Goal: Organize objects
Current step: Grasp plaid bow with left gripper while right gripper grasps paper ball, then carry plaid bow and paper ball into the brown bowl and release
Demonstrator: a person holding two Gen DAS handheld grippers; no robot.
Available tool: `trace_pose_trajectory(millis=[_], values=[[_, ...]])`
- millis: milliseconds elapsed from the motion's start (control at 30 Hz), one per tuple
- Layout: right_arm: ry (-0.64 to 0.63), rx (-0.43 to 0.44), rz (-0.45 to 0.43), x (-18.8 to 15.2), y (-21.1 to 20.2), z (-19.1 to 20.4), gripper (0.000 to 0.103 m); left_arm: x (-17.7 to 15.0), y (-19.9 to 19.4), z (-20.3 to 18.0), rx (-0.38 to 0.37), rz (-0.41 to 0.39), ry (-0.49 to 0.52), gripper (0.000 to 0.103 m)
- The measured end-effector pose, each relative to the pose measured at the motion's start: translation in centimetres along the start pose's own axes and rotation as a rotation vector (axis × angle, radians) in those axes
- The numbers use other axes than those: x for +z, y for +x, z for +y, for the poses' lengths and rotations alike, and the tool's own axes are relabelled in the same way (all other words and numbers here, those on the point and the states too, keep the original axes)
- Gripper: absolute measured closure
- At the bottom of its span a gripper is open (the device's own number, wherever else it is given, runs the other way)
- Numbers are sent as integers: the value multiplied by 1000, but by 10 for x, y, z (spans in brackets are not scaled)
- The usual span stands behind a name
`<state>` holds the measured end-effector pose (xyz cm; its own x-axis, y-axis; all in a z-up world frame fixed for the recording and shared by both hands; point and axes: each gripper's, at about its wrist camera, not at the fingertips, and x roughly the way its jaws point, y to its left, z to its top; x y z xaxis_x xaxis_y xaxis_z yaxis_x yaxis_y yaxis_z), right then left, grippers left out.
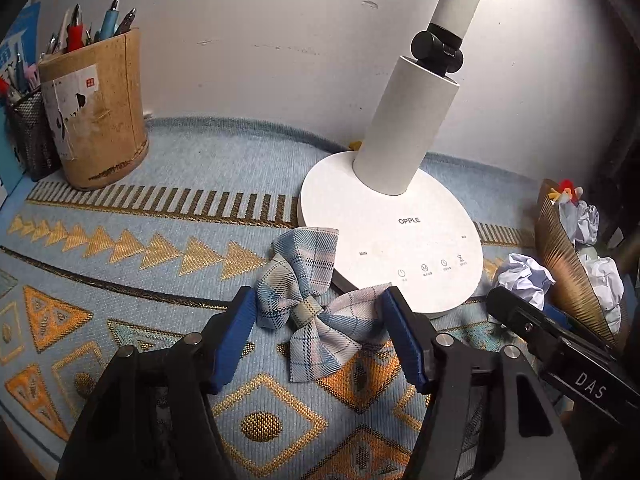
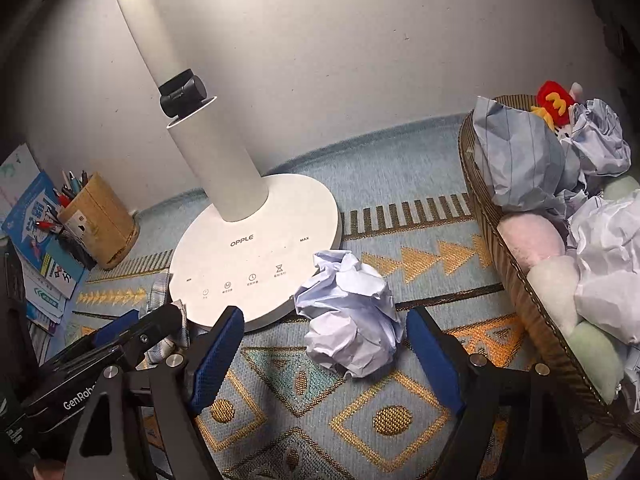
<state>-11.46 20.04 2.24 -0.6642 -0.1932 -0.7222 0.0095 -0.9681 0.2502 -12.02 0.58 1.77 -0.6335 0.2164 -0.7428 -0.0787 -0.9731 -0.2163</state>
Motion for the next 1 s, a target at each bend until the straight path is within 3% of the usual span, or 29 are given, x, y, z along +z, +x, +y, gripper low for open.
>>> trace_pose_trajectory(millis=[33,100,200,367,500,567,800,1000], values=[[-4,9,11,0,2,1,49,-1,0,0,0,4,-4,52],[-5,37,34,-1,6,3,64,0,-1,4,-14,4,-9,67],[-16,48,-11,-2,-1,3,64,-3,-4,1,-26,-6,13,77],[-112,74,-47,-10,-18,19,65,-17,-23,-6,-28,-14,29,78],[-136,107,-35,-30,-44,22,65,-36,-70,-14,-18,-60,23,78],[-159,81,-42,-41,-58,20,64,-46,-87,-12,3,-69,-23,78],[-218,170,58,-85,-98,6,64,-106,-114,-23,39,-81,-84,78],[-263,119,95,-114,-97,-3,64,-130,-117,-29,83,-106,-105,78]])
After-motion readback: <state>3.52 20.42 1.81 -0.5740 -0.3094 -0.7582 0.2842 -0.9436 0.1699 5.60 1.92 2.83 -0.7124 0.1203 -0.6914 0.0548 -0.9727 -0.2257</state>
